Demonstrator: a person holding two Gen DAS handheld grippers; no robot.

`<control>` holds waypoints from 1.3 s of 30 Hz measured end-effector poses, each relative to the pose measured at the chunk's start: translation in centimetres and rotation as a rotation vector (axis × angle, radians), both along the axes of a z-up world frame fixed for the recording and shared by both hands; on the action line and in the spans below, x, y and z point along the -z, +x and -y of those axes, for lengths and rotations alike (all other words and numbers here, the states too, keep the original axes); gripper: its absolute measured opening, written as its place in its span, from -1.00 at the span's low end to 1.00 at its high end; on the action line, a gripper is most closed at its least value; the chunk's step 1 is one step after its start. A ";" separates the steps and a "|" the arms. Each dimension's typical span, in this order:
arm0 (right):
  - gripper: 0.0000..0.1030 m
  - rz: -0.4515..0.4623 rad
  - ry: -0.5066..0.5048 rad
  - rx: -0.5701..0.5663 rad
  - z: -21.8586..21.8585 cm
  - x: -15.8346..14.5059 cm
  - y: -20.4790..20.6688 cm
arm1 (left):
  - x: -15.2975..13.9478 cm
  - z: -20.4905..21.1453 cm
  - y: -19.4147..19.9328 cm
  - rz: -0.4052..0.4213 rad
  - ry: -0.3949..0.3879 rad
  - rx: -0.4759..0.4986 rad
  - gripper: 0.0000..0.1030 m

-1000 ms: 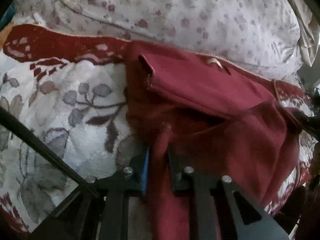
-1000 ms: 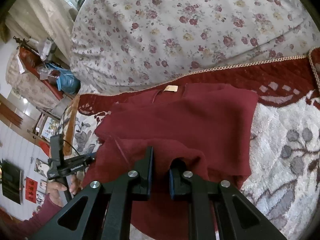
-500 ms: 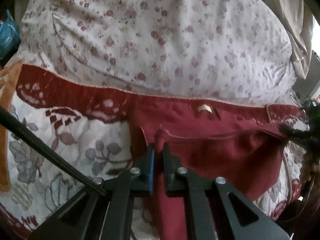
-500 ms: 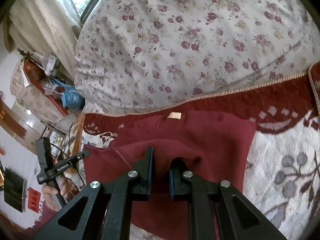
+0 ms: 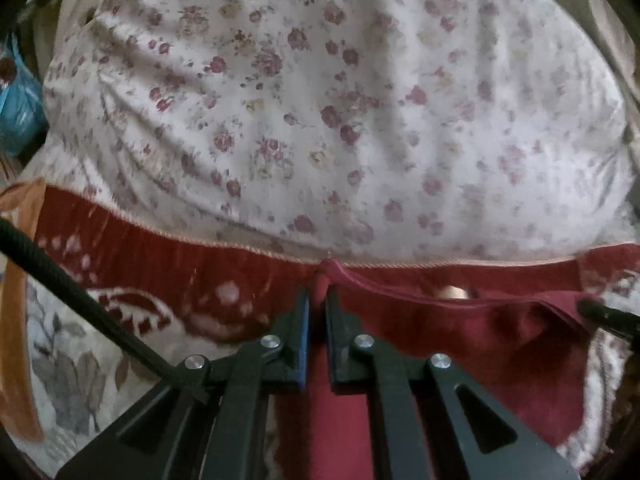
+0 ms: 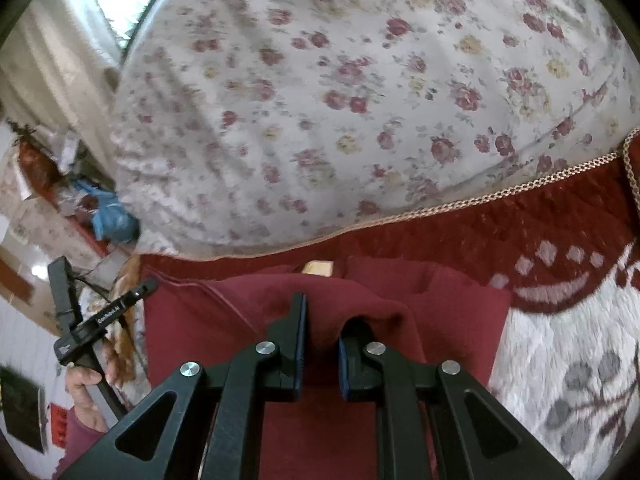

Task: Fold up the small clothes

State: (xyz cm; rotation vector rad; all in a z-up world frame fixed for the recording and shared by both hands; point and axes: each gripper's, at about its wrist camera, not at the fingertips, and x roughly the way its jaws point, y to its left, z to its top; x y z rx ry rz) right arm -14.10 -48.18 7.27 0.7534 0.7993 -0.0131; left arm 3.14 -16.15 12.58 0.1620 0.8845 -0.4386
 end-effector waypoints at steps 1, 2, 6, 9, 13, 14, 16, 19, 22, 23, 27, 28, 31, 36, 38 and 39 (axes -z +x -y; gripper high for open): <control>-0.72 -0.015 -0.003 0.011 0.3 0.6 0.7 | 1.1 0.8 1.0 -0.016 0.019 -0.007 -0.87; -0.72 -0.037 -0.002 0.024 0.6 1.5 1.5 | 1.9 1.4 1.6 -0.029 0.034 -0.013 -0.87; -0.70 -0.126 0.063 0.070 2.0 5.5 3.7 | 6.4 2.6 4.2 -0.115 0.079 -0.041 -0.85; -0.68 -0.153 0.126 0.093 2.8 7.2 4.0 | 8.0 2.0 5.2 -0.174 0.048 -0.066 -0.52; -0.50 -0.085 0.139 0.108 3.2 5.4 2.5 | 6.9 -0.6 4.8 -0.185 -0.041 -0.077 0.19; -0.37 -0.075 0.108 0.109 2.9 4.6 2.0 | 6.3 -1.0 4.5 -0.178 -0.048 -0.070 0.23; 0.01 -0.050 -0.011 0.142 2.2 2.5 0.9 | 5.1 -2.0 3.5 -0.165 -0.058 -0.051 0.25; 0.08 -0.005 -0.110 0.156 1.6 0.6 -0.3 | 3.6 -3.7 1.1 -0.140 -0.052 -0.022 0.29; 0.06 -0.032 -0.141 0.069 0.2 0.8 0.5 | 3.1 -4.7 -1.5 -0.121 -0.032 0.006 0.32; 0.06 -0.079 -0.178 0.052 -0.5 1.6 1.3 | 3.1 -4.8 -2.1 -0.119 -0.025 0.015 0.33; -0.08 -0.242 -0.180 0.097 0.3 5.8 3.1 | 4.0 -5.6 -5.0 -0.151 -0.018 0.046 0.34; -0.11 -0.235 -0.169 0.106 0.5 5.9 2.8 | 4.3 -5.9 -5.8 -0.168 -0.020 0.056 0.34; -0.10 -0.180 -0.145 0.104 0.6 3.6 0.5 | 5.2 -6.7 -7.5 -0.194 -0.019 0.074 0.34; 0.08 -0.111 -0.226 0.013 -1.6 -0.3 -6.0 | 6.5 -7.9 -9.2 -0.198 -0.011 0.103 0.34; 0.08 -0.121 -0.240 -0.005 -2.3 -0.3 -7.9 | 6.7 -8.5 -9.6 -0.208 -0.040 0.103 0.34; 0.08 -0.127 -0.236 -0.016 -2.6 0.1 -8.6 | 6.8 -8.6 -9.7 -0.217 -0.055 0.103 0.34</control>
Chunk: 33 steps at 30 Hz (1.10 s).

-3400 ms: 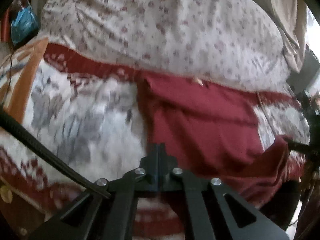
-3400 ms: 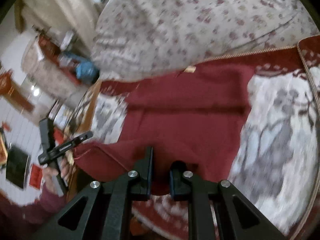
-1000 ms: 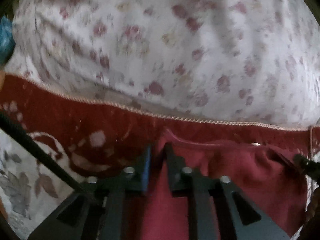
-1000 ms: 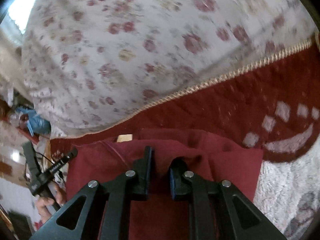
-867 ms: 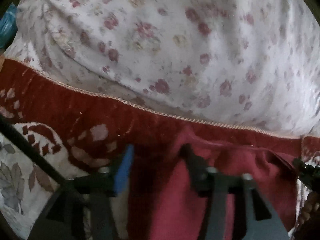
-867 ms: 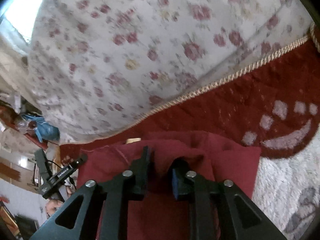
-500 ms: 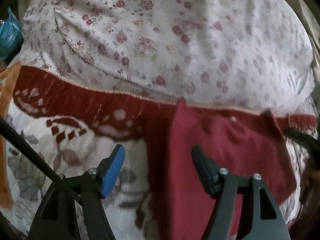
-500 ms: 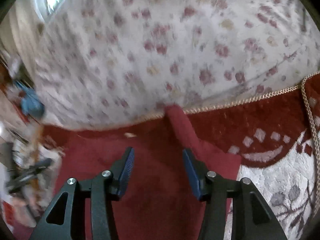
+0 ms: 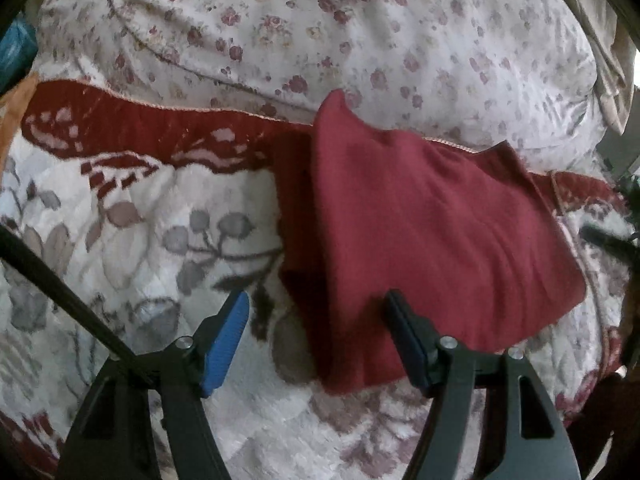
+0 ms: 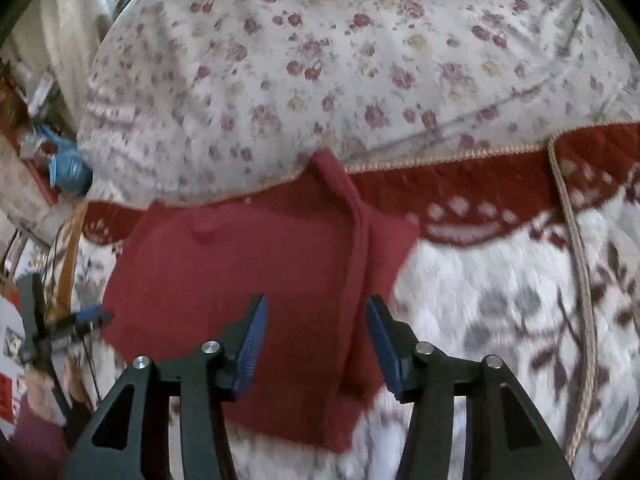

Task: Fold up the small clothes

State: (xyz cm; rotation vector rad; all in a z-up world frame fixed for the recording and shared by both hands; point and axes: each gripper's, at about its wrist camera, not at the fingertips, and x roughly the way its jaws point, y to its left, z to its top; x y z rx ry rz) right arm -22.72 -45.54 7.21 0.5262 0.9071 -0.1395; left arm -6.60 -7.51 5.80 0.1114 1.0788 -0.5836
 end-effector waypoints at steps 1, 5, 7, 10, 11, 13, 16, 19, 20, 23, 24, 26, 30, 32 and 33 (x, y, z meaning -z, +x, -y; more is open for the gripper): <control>0.08 -0.004 0.007 -0.009 -0.4 0.4 -0.3 | 0.1 -0.1 -0.2 -0.010 -0.009 -0.004 0.34; -0.32 -0.064 0.010 -0.050 -2.0 3.4 0.0 | 0.4 0.2 -0.7 0.005 0.018 -0.012 0.34; -0.80 -0.070 -0.011 -0.054 -2.6 3.9 -0.3 | 0.2 0.1 -1.0 0.013 0.031 -0.021 0.34; -0.85 -0.022 -0.017 -0.053 -2.7 2.2 -2.2 | -0.5 -0.2 -1.8 0.023 0.028 -0.027 0.34; -0.87 -0.013 -0.021 -0.054 -2.7 1.8 -2.7 | -0.8 -0.3 -2.2 0.032 0.030 -0.023 0.34; -0.88 -0.020 -0.045 -0.043 -2.7 1.6 -4.3 | -1.0 -0.2 -2.7 0.056 0.050 -0.028 0.34; -0.88 -0.094 -0.030 -0.030 -2.6 4.0 -4.5 | -0.1 0.3 -2.7 0.069 0.086 -0.045 0.34; -0.86 -0.084 0.017 -0.006 -2.3 3.9 -4.7 | 0.2 0.5 -2.8 0.068 0.103 -0.067 0.34; -0.77 -0.076 0.038 0.010 -2.0 3.4 -4.9 | -0.1 0.5 -2.9 0.077 0.105 -0.071 0.34; -0.40 -0.043 0.004 0.069 -1.6 1.0 -5.3 | -0.9 0.6 -3.2 0.115 0.124 -0.086 0.34; -0.29 -0.021 -0.013 0.064 -1.8 0.2 -5.1 | -1.2 0.7 -3.2 0.126 0.129 -0.095 0.34; -0.19 0.004 -0.029 0.041 -2.5 -0.7 -4.3 | -1.7 1.1 -3.0 0.163 0.141 -0.123 0.34; -0.09 0.016 -0.050 0.015 -3.9 -0.8 -0.8 | -2.4 2.7 -2.4 0.195 0.168 -0.161 0.41; -0.09 0.011 -0.052 0.021 -4.0 -0.2 1.0 | -2.6 3.5 -2.0 0.206 0.168 -0.181 0.45; -0.09 0.006 -0.057 0.032 -3.9 0.2 2.0 | -2.6 3.9 -1.9 0.211 0.175 -0.186 0.45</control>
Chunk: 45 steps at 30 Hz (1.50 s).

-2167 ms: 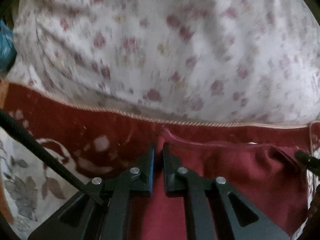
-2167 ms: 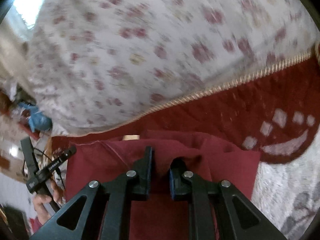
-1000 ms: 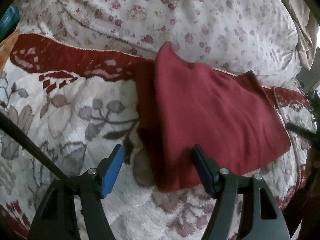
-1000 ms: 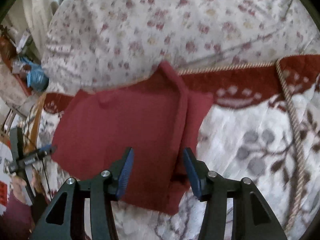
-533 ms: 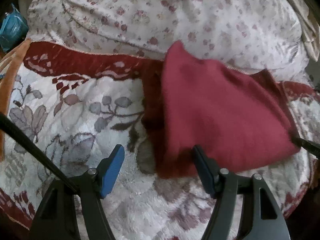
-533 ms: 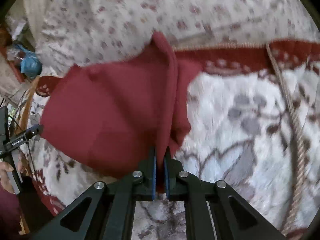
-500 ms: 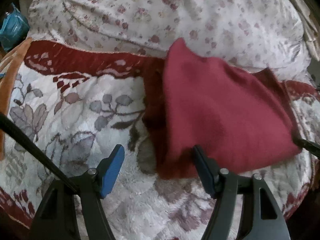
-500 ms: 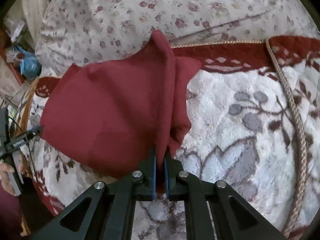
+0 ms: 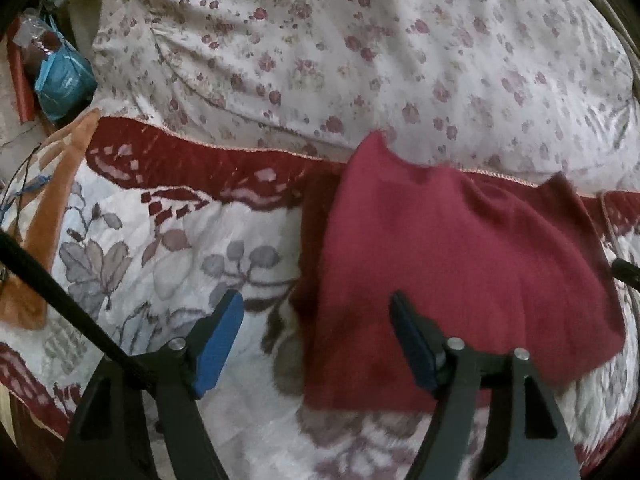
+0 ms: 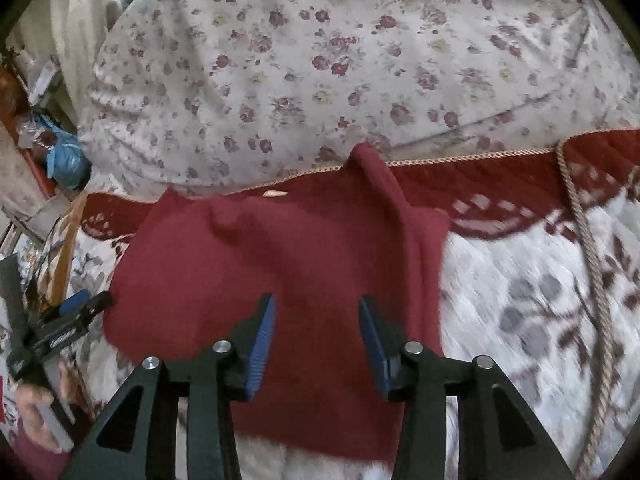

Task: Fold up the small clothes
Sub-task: 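Smooth the folded sweatshirt bundle with both open tools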

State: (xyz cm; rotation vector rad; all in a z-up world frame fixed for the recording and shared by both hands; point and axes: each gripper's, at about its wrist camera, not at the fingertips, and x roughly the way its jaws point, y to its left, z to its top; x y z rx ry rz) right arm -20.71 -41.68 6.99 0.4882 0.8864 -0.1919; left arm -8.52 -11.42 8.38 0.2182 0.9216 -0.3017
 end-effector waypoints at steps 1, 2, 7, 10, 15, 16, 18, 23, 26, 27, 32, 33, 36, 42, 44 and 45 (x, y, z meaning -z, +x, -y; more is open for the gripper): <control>-0.09 -0.007 -0.006 0.012 0.1 0.3 0.9 | 0.1 0.6 0.1 0.009 0.015 -0.009 0.45; -0.09 -0.022 -0.011 0.027 0.6 0.9 1.8 | 0.2 0.9 0.2 0.017 0.023 -0.013 0.45; -0.09 -0.097 -0.079 0.075 2.3 3.3 4.4 | 1.8 2.2 0.2 0.061 0.083 -0.031 0.45; -0.09 -0.113 -0.072 0.097 3.0 4.8 4.9 | 2.3 2.9 -0.2 0.108 0.126 -0.026 0.46; -0.09 -0.114 -0.091 0.093 1.9 3.0 4.6 | 2.3 3.5 -1.2 0.208 0.194 -0.015 0.46; -0.07 -0.108 -0.086 0.091 1.7 2.7 4.4 | 2.3 3.6 -1.4 0.222 0.205 -0.014 0.47; 0.02 -0.091 -0.082 0.087 1.0 2.0 3.9 | 2.2 3.6 -1.7 0.244 0.215 -0.015 0.47; 0.03 -0.077 -0.049 0.083 0.1 1.3 3.2 | 1.6 3.4 -2.2 0.295 0.230 -0.022 0.47; 0.05 -0.083 -0.025 0.070 -0.4 1.2 3.0 | 1.4 3.5 -2.5 0.335 0.250 -0.035 0.47; 0.05 -0.088 -0.028 0.055 -0.8 1.2 3.0 | 1.3 3.5 -2.5 0.345 0.256 -0.038 0.47; 0.08 -0.089 -0.028 0.032 -1.6 1.3 2.8 | 1.2 3.6 -2.9 0.370 0.268 -0.031 0.47; 0.09 -0.088 -0.025 0.029 -1.6 1.3 2.7 | 1.2 3.6 -2.9 0.368 0.262 -0.027 0.47; 0.10 -0.085 -0.024 0.028 -1.6 1.4 2.4 | 1.2 3.5 -2.8 0.345 0.225 -0.010 0.47; 0.13 -0.070 -0.016 0.051 -0.4 1.3 1.5 | 0.9 1.7 -1.4 0.197 0.021 0.028 0.55; 0.13 -0.063 -0.017 0.059 0.1 1.3 1.3 | 0.7 1.2 -1.0 0.181 -0.027 0.029 0.55; 0.13 -0.059 -0.020 0.064 0.5 1.3 1.4 | 0.7 1.2 -1.0 0.181 -0.029 0.029 0.56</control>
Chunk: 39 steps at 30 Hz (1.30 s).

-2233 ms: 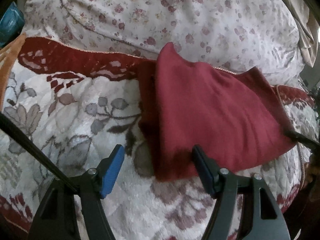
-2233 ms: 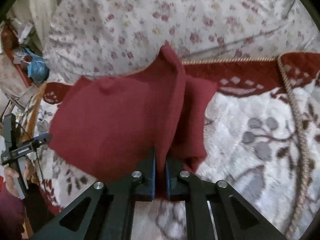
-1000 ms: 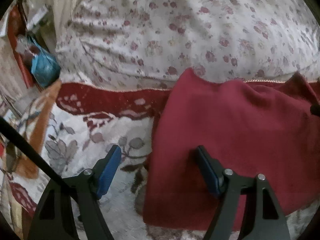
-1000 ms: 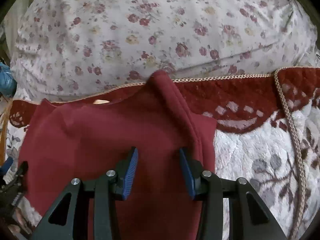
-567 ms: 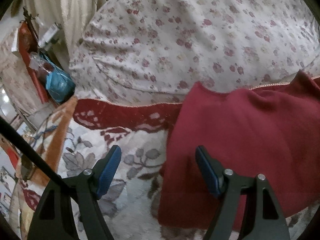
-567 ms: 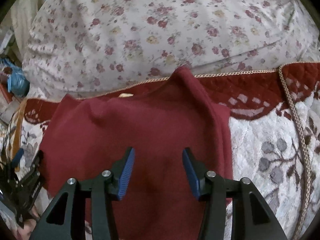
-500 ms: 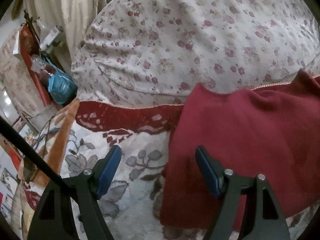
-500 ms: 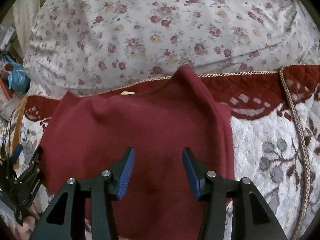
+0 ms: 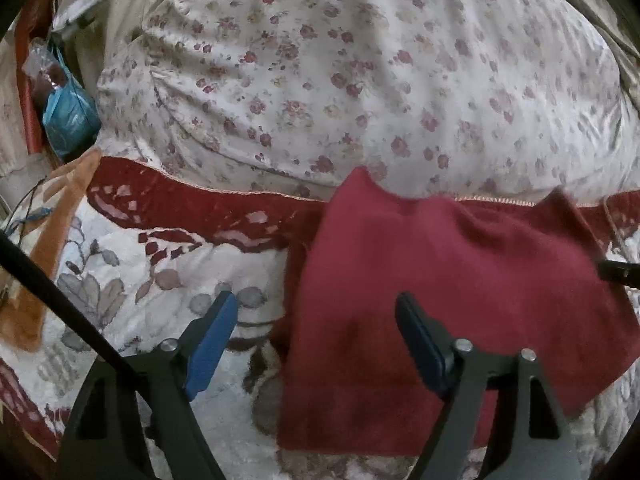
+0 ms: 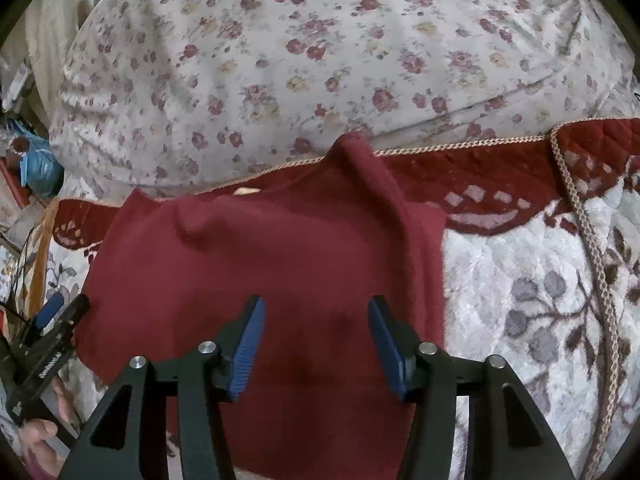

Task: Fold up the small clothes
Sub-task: 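Smooth the folded sweatshirt bundle with both open tools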

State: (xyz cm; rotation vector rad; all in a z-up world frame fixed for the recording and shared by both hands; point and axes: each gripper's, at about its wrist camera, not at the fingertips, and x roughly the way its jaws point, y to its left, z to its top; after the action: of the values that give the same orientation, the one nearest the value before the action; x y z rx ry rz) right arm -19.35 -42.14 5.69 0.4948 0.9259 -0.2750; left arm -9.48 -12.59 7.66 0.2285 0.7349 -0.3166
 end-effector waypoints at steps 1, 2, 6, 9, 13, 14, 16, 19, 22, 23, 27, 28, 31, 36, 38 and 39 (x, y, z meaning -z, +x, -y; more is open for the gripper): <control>0.13 0.002 -0.001 0.004 0.3 0.0 0.1 | 0.2 0.0 0.2 -0.003 0.009 0.001 0.56; 0.13 0.004 -0.002 0.009 0.6 0.1 0.3 | 0.4 0.1 0.4 -0.009 0.021 -0.005 0.56; 0.13 -0.001 -0.021 0.033 2.2 0.8 1.6 | 1.7 0.1 1.3 -0.054 0.054 -0.043 0.56; 0.13 0.004 -0.001 0.045 3.1 1.6 2.8 | 2.1 0.0 1.7 -0.063 0.050 -0.052 0.56; 0.13 -0.029 -0.034 0.040 3.6 3.1 4.6 | 2.4 0.2 2.0 -0.056 0.071 -0.051 0.59; 0.13 -0.035 -0.038 0.042 3.7 3.3 4.7 | 2.5 0.3 2.1 -0.061 0.072 -0.049 0.59; 0.13 -0.042 -0.040 0.050 3.9 3.4 5.1 | 2.6 0.2 2.3 -0.069 0.069 -0.049 0.60; 0.13 -0.042 -0.038 0.058 3.8 2.9 4.8 | 2.5 0.1 2.4 -0.076 0.059 -0.051 0.60; 0.13 -0.028 -0.063 0.050 3.4 1.9 4.2 | 2.4 0.0 2.4 -0.078 0.052 -0.053 0.60; 0.13 -0.019 -0.072 0.049 3.2 1.5 3.9 | 2.4 0.0 2.4 -0.079 0.051 -0.054 0.60; 0.13 0.017 -0.074 0.055 3.1 0.5 3.0 | 2.4 0.0 2.4 -0.080 0.050 -0.054 0.60; 0.13 0.014 -0.076 0.056 3.2 0.5 3.0 | 2.4 0.0 2.4 -0.081 0.049 -0.055 0.60; 0.13 -0.026 -0.088 0.072 3.7 1.5 3.3 | 2.4 0.0 2.4 -0.081 0.049 -0.056 0.60; 0.10 -0.089 -0.058 0.114 5.4 3.8 3.8 | 2.4 -0.1 2.4 -0.083 0.049 -0.058 0.62; 0.10 -0.086 -0.066 0.132 5.7 3.4 3.5 | 2.5 -0.2 2.5 -0.085 0.046 -0.059 0.63; 0.10 -0.078 -0.079 0.140 5.6 2.9 3.3 | 2.5 -0.2 2.5 -0.085 0.046 -0.060 0.64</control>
State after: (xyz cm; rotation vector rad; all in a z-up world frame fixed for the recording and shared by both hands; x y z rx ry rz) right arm -16.07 -47.75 2.76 0.4788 0.9536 -0.4586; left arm -6.98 -12.41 5.18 0.2375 0.8322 -0.2540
